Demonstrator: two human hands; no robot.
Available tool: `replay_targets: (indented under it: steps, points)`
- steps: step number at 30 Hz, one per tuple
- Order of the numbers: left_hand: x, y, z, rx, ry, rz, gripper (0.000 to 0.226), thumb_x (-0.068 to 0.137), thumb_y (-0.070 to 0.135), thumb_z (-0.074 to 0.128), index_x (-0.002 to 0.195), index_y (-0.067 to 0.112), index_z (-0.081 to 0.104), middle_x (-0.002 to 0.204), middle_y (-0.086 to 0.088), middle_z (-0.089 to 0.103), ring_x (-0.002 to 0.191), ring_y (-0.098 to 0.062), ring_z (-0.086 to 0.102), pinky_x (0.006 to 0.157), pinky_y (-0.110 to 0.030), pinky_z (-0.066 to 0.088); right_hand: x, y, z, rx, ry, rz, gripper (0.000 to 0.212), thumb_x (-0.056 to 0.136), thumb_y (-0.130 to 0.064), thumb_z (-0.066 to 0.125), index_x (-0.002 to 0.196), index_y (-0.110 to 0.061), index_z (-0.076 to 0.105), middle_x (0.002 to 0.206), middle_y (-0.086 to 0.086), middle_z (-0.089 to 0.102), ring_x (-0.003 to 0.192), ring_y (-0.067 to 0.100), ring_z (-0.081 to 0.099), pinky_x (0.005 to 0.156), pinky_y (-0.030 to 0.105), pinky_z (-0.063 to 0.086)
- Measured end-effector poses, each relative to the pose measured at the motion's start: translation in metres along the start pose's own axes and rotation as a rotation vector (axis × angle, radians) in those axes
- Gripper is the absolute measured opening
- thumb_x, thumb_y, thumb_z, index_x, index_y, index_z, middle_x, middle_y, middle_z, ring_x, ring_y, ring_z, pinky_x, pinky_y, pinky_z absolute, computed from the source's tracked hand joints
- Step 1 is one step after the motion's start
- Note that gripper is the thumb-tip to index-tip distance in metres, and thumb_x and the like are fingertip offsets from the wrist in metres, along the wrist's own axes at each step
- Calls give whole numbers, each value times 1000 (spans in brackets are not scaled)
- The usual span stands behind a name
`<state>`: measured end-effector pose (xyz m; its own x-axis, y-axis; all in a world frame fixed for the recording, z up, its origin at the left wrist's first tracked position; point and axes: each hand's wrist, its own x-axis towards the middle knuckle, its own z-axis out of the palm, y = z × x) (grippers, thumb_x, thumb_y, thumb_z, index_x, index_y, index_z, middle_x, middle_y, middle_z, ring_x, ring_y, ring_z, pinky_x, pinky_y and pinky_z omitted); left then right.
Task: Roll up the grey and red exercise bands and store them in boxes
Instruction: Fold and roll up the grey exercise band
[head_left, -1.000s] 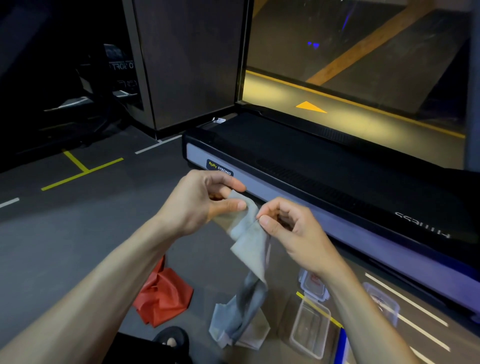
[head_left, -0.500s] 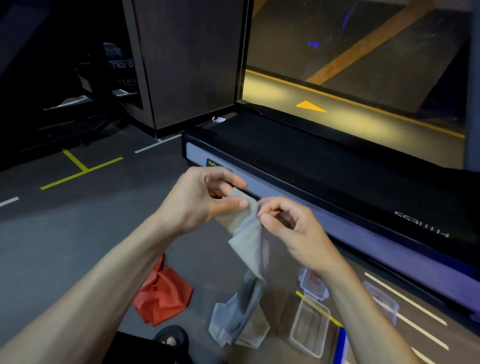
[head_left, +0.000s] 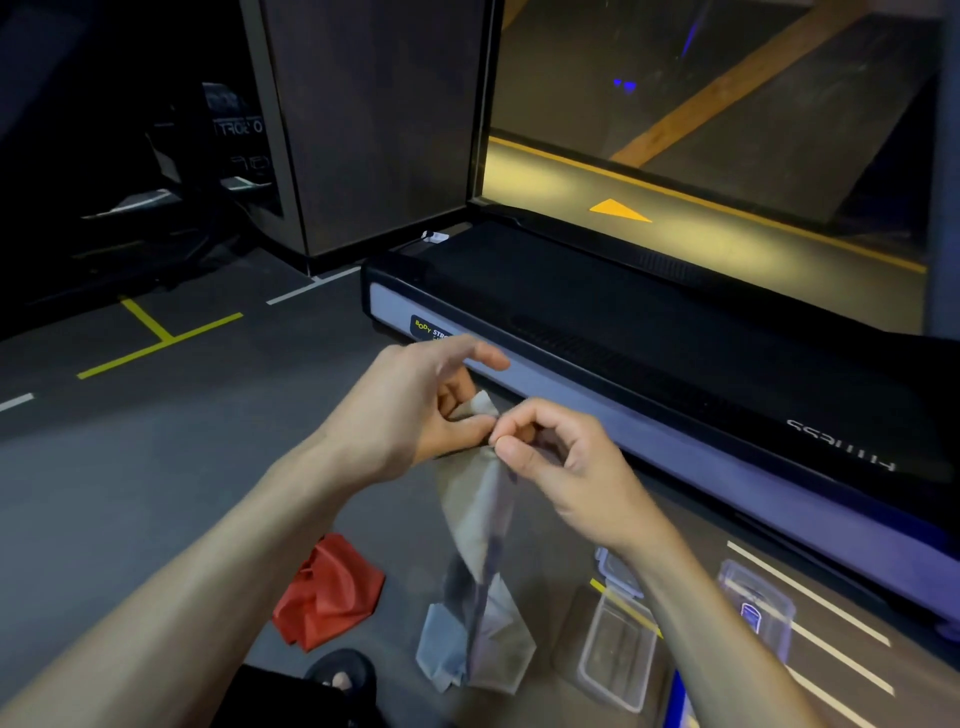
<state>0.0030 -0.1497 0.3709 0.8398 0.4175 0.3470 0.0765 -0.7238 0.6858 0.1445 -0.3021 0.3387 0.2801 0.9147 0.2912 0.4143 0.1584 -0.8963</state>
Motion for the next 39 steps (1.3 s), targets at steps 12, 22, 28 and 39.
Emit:
replay_targets:
  steps: [12,22,28,39]
  points:
    - [-3,10,-5,-353,13,-172,43,81,23,84,120,22,67,84,4,79,79,-3,71,79,-23,52,-3,-5,-4,-99,163,-44,12,95,-2,64,89,-12,67,87,-1,69,88,20,66,84,37,53]
    - [-6,11,-5,-444,11,-178,33,83,16,82,115,19,72,86,-4,79,85,-17,73,88,-39,58,-6,-5,-6,-70,122,-38,11,96,-3,65,91,-13,67,88,1,69,83,14,65,79,28,50]
    - [-8,15,-13,-618,-122,-162,44,79,7,80,121,14,70,91,-16,78,86,-15,72,90,-27,56,-9,-14,-15,218,37,-56,4,94,-5,63,94,-7,67,111,-3,70,100,9,62,88,17,46]
    - [-13,29,-8,-497,-121,-62,57,85,6,77,137,24,61,91,-7,80,85,-14,70,88,-36,57,-8,-13,-1,222,244,-111,6,91,-7,71,96,-5,73,97,5,76,93,16,71,85,25,53]
